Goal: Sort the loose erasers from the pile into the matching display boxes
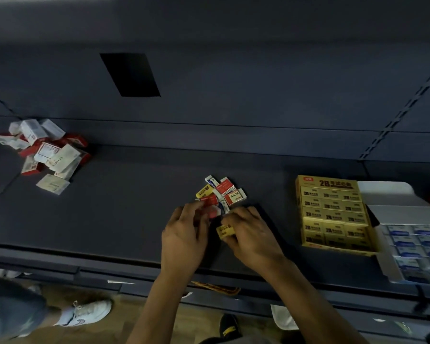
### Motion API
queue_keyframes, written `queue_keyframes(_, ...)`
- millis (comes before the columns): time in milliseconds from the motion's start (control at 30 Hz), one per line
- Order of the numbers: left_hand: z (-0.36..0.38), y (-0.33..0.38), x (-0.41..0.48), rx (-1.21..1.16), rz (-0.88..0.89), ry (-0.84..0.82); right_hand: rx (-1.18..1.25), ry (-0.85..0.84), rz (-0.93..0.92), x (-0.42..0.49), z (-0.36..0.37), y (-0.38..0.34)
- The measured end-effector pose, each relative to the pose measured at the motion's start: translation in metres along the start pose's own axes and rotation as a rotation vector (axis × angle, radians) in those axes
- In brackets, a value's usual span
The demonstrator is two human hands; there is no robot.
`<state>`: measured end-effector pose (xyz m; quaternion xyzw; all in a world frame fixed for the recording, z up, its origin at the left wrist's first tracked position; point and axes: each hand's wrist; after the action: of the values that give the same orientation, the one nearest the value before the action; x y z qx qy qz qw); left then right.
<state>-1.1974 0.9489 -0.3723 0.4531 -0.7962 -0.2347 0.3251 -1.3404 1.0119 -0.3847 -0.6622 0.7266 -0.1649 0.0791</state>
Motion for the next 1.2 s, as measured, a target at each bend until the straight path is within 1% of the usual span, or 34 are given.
queue_keyframes(100, 0.002, 0.006, 0.000, -0.141, -0.024, -0.020, 0.018, 0.010, 0.042, -0.005, -0.008, 0.008)
queue_keyframes(167, 0.003, 0.013, 0.000, -0.216, -0.087, -0.057, 0.029, 0.073, 0.090, -0.009, -0.014, 0.013)
queue_keyframes(267, 0.008, 0.022, -0.001, -0.303, -0.135, -0.102, 0.059, 0.140, 0.143, -0.015, -0.024, 0.022)
queue_keyframes(400, 0.018, 0.037, -0.004, -0.446, -0.302, -0.130, 0.082, 0.195, 0.151, -0.026, -0.035, 0.035)
queue_keyframes(533, 0.031, 0.057, -0.005, -0.679, -0.429, -0.161, 0.076, 0.246, 0.148, -0.039, -0.045, 0.050)
queue_keyframes(633, 0.041, 0.073, -0.006, -0.749, -0.446, -0.203, 0.082, 0.260, 0.148, -0.049, -0.054, 0.064)
queue_keyframes(767, 0.056, 0.091, -0.008, -0.778, -0.470, -0.270, 0.078, 0.263, 0.157, -0.063, -0.067, 0.085)
queue_keyframes(867, 0.069, 0.103, -0.010, -0.740, -0.427, -0.305, 0.088, 0.260, 0.164, -0.074, -0.077, 0.097)
queue_keyframes(1033, 0.088, 0.124, -0.012, -0.773, -0.423, -0.275, 0.068, 0.254, 0.178, -0.089, -0.090, 0.113)
queue_keyframes(1200, 0.103, 0.146, -0.012, -0.929, -0.467, -0.275, 0.128, 0.276, 0.196, -0.100, -0.098, 0.134)
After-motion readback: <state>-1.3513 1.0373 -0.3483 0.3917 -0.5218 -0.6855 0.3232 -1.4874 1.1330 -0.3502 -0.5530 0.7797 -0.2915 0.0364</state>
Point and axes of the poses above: each hand's wrist, its own x-axis towards the middle knuckle, its own z-axis out of the palm, y = z × x, and after that the axes turned 6 degrees about -x, right-handed
